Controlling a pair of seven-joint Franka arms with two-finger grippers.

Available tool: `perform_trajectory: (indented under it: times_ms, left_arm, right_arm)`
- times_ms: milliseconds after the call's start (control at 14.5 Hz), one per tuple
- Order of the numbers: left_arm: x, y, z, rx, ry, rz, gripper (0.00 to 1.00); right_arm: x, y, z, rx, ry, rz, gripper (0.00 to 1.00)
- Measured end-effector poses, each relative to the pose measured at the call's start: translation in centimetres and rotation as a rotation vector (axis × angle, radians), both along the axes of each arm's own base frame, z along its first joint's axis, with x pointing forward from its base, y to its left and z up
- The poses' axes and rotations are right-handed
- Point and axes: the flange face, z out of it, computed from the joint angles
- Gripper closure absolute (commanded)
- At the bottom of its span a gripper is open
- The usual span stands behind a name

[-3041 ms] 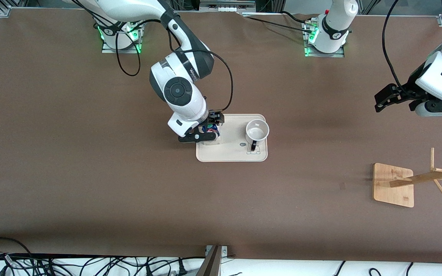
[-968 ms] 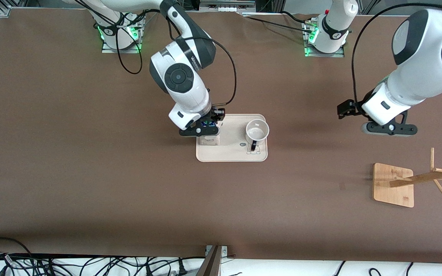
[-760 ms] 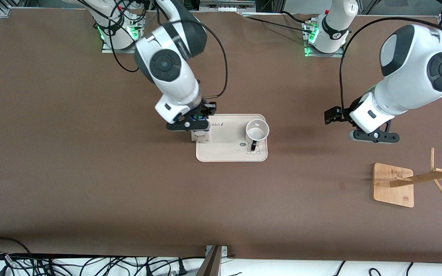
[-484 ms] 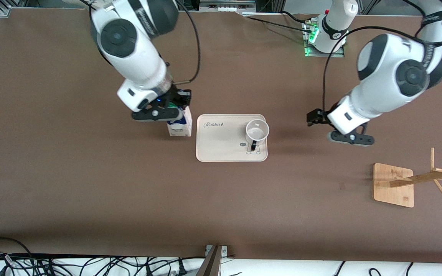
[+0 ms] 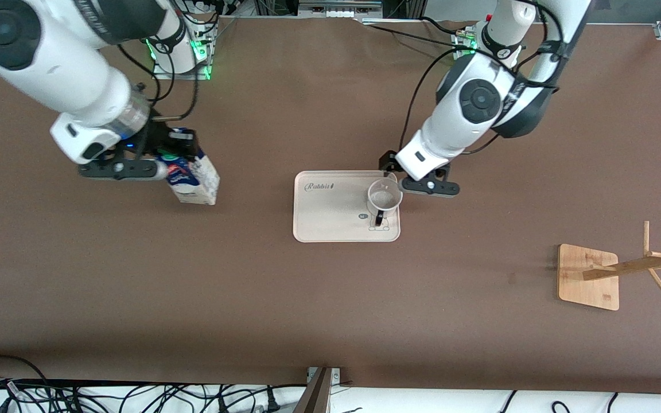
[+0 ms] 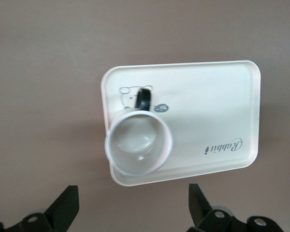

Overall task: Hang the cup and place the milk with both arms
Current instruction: 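Carry the carton away with the right gripper while the left gripper grasps the mug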

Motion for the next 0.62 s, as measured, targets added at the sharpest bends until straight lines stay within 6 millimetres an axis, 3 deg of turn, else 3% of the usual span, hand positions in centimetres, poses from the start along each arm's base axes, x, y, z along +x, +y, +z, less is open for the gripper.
perform_trajectory:
  times_ms: [207,484,622]
  left_arm:
    - [-1.1,-3.0,-4.1,-0.017,0.013,-0.037,0.0]
    - [-3.1,-6.1,-8.1,-0.006,0.026,-0.107,0.0]
    - [-3.0,-6.5,-9.3,-0.007,0.001,-0.125,0.0]
  right_arm:
    - [0.8,-6.7,0.1,-0.02,0.042,0.007,0.51]
    - [1.0,-17.5,0.8,-0.012,0.062,0.107,0.51]
    - [0.6,-20.8,0.8,-0.006,0.07,0.128,0.51]
